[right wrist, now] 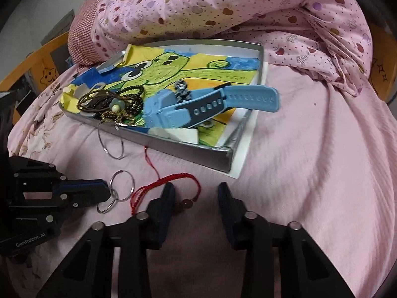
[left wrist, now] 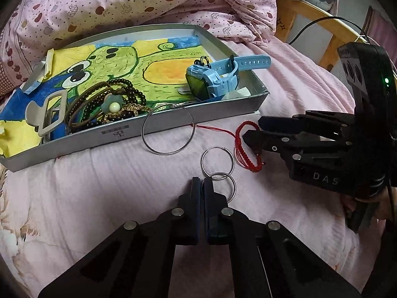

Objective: Organize jewelry
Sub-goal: 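Grasp the small silver rings with the left tool while the right tool grasps the red bead bracelet, then carry the small rings and red bracelet over the tray with both tools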

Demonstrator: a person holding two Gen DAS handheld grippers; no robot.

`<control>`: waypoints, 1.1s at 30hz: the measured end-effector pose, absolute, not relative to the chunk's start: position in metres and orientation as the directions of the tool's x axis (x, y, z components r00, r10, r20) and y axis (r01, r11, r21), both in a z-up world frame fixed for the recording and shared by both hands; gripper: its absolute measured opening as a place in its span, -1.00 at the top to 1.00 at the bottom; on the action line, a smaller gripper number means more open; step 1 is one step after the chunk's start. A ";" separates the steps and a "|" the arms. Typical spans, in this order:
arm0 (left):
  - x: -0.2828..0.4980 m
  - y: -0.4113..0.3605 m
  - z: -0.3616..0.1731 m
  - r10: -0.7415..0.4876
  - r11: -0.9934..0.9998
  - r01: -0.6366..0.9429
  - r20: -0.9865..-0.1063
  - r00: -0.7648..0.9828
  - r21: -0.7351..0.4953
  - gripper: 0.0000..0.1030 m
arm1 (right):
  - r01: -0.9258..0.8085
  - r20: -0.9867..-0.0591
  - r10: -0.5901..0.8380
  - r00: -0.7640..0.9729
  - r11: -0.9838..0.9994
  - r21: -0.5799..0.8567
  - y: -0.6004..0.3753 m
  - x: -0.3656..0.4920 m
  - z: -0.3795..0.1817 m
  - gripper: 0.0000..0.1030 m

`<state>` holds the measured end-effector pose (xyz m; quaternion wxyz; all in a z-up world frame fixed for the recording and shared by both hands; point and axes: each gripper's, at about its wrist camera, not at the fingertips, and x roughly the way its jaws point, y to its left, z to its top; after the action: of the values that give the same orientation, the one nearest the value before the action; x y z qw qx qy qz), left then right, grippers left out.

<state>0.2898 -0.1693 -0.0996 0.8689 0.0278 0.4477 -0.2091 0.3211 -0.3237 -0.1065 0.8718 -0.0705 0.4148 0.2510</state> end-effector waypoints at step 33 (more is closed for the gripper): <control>0.297 -0.151 -0.060 -0.281 0.932 0.363 -0.675 0.682 -0.022 0.99 | -0.528 -0.604 0.513 0.609 0.831 0.173 -0.320 0.311 -0.065 0.86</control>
<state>0.2965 -0.1511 -0.0600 0.9153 0.0570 0.3578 -0.1758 0.3108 -0.3204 -0.0650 0.8970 -0.0113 0.3331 0.2904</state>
